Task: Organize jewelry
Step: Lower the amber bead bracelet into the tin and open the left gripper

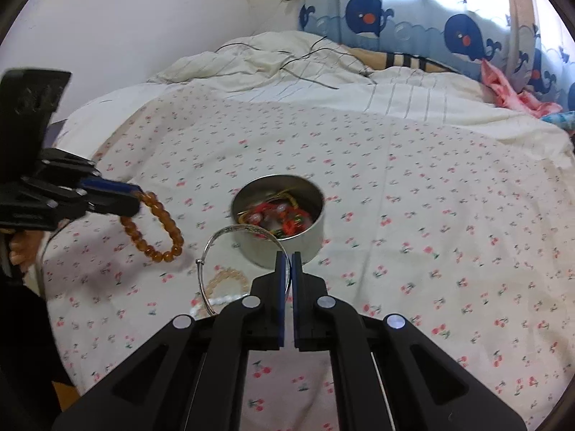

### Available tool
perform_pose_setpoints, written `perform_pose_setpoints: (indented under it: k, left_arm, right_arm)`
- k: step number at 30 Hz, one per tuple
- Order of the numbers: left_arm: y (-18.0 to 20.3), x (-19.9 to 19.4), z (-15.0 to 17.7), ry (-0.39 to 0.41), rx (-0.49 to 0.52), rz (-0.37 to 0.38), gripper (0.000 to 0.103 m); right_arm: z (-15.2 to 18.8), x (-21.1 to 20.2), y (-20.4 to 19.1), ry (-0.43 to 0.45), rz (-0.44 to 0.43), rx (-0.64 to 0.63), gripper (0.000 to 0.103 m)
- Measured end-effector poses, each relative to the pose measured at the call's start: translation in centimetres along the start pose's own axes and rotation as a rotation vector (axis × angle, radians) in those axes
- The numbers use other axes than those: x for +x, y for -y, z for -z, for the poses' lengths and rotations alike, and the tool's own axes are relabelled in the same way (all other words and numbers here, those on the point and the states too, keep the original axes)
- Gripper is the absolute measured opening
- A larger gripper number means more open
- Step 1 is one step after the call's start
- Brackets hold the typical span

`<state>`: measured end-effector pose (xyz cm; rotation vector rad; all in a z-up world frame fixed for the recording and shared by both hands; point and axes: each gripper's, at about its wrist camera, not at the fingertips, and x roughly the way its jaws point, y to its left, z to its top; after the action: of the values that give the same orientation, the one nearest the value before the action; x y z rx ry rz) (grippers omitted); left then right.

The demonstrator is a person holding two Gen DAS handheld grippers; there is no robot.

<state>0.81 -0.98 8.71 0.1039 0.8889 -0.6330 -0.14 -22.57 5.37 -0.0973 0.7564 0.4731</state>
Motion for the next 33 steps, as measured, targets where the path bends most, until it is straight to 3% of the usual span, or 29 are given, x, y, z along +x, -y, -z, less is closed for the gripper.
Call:
perform_pose_setpoints:
  k: [9,18,29,33]
  left_arm:
    - [1.2,0.0,-3.7,0.105,-0.022,0.044,0.01]
    - [1.7,2.4,-6.1,0.145,-0.064,0.086,0.01]
    - [1.0,6.2,-6.9,0.13,-0.126,0.104,0.01]
    - [-0.1,9.0,-6.6,0.044,-0.161,0.033,0.01]
  right_arm:
    - [-1.2,0.7,1.1,0.029,0.058,0.019,0.004]
    - [-1.5,1.5,2.1,0.033,0.098,0.028,0.004]
    - [-1.8,2.2,2.6,0.034,0.104,0.043,0.004]
    - [-2.1,2.9,2.6,0.027,0.111,0.034,0.004]
